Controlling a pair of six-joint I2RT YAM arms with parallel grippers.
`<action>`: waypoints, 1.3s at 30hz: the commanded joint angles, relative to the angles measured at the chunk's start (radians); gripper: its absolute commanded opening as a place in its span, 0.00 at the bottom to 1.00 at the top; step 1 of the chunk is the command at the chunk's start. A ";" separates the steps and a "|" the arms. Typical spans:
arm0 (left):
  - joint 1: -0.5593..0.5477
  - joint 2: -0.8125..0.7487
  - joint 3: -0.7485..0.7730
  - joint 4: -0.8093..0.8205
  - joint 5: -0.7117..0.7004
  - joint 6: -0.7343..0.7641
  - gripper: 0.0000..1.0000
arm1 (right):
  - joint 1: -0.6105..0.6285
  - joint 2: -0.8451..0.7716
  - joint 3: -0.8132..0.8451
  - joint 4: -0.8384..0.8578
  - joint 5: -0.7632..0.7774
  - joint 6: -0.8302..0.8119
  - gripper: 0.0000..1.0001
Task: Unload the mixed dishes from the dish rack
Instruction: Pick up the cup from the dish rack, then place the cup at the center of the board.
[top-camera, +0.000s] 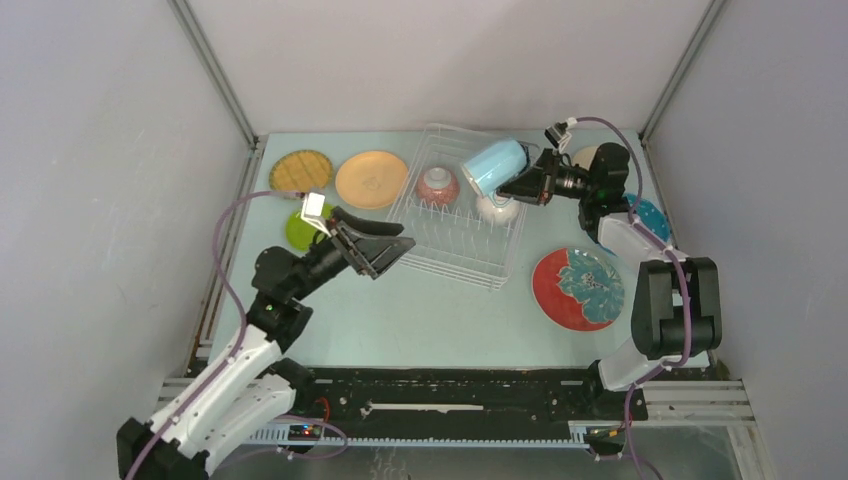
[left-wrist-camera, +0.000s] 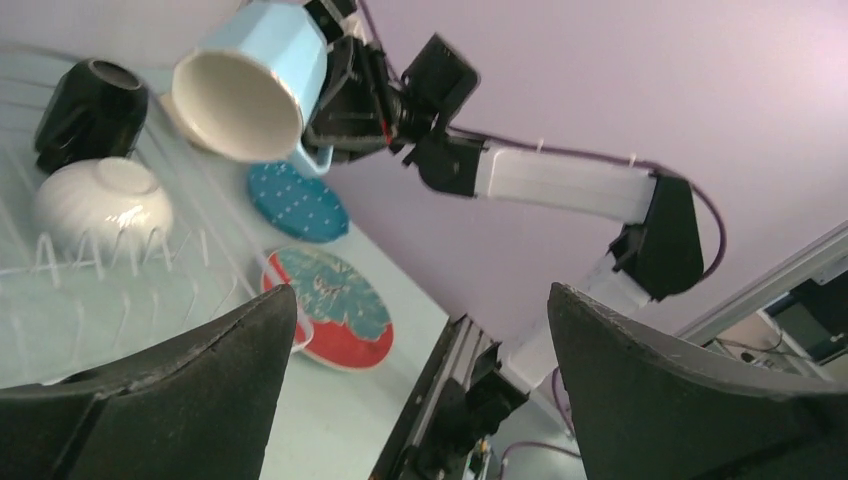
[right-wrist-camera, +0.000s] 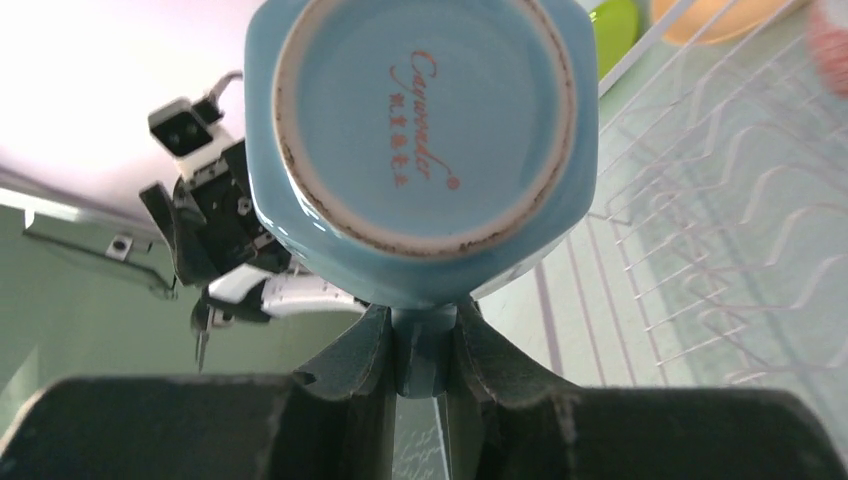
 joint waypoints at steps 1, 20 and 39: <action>-0.108 0.113 0.015 0.274 -0.213 -0.056 1.00 | 0.051 -0.096 -0.031 0.346 -0.051 0.136 0.00; -0.248 0.499 0.185 0.457 -0.431 -0.227 0.91 | 0.121 -0.077 -0.034 0.402 -0.062 0.180 0.00; -0.254 0.674 0.291 0.525 -0.381 -0.405 0.25 | 0.148 -0.059 -0.033 0.384 -0.067 0.158 0.00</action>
